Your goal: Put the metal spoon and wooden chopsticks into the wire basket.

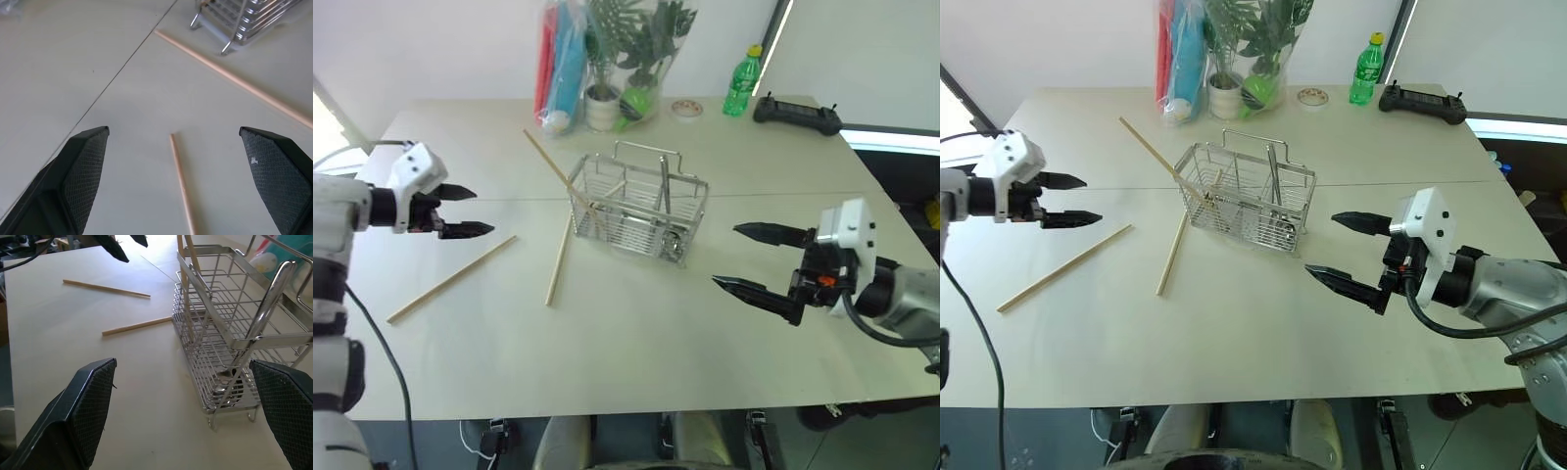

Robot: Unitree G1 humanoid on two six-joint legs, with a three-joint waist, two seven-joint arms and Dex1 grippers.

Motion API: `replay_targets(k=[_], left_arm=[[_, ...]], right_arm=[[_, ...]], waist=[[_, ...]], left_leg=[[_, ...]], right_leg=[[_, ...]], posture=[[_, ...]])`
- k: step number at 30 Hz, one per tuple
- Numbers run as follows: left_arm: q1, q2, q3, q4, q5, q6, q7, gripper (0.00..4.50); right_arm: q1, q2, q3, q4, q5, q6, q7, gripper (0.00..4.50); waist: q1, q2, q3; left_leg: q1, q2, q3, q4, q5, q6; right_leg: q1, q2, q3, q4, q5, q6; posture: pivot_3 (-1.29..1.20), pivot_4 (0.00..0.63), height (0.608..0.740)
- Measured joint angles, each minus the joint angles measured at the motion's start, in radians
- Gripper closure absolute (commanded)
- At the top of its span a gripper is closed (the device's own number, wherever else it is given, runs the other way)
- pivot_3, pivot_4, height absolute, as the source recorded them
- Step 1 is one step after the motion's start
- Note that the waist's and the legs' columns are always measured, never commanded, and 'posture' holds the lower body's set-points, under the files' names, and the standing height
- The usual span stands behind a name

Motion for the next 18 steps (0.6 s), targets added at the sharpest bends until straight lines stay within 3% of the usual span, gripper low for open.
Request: replay_targets(k=[7, 16, 18], left_arm=[[-0.08, -0.122, -0.058, 0.275, 0.148, -0.128, 0.049, 0.0], [-0.114, -0.145, -0.075, 0.394, 0.265, -0.225, 0.176, 0.0], [-0.118, -0.145, -0.075, 0.401, 0.275, -0.23, 0.177, 0.52]], right_arm=[[0.059, 0.012, -0.023, -0.068, 0.035, 0.002, -0.081, 0.04], [0.102, 0.006, -0.102, -0.09, 0.113, 0.007, -0.145, 0.04], [0.111, 0.004, -0.105, -0.09, 0.122, 0.007, -0.151, 0.0]], waist=[[-0.014, -0.003, 0.001], [-0.007, -0.005, 0.0], [-0.008, -0.005, 0.0]], left_leg=[[0.001, 0.001, -0.001, 0.0, 0.0, 0.0], [0.003, 0.001, -0.002, 0.001, 0.0, 0.0], [0.003, 0.001, -0.002, 0.001, 0.0, 0.0]], right_leg=[[0.0, 0.0, 0.0, 0.001, 0.0, 0.001], [0.002, 0.0, -0.001, 0.002, 0.0, 0.0], [0.003, 0.0, -0.001, 0.002, -0.001, 0.0]], posture=[[0.0, 0.15, 0.703], [0.0, 0.15, 0.703], [0.0, 0.15, 0.703]])
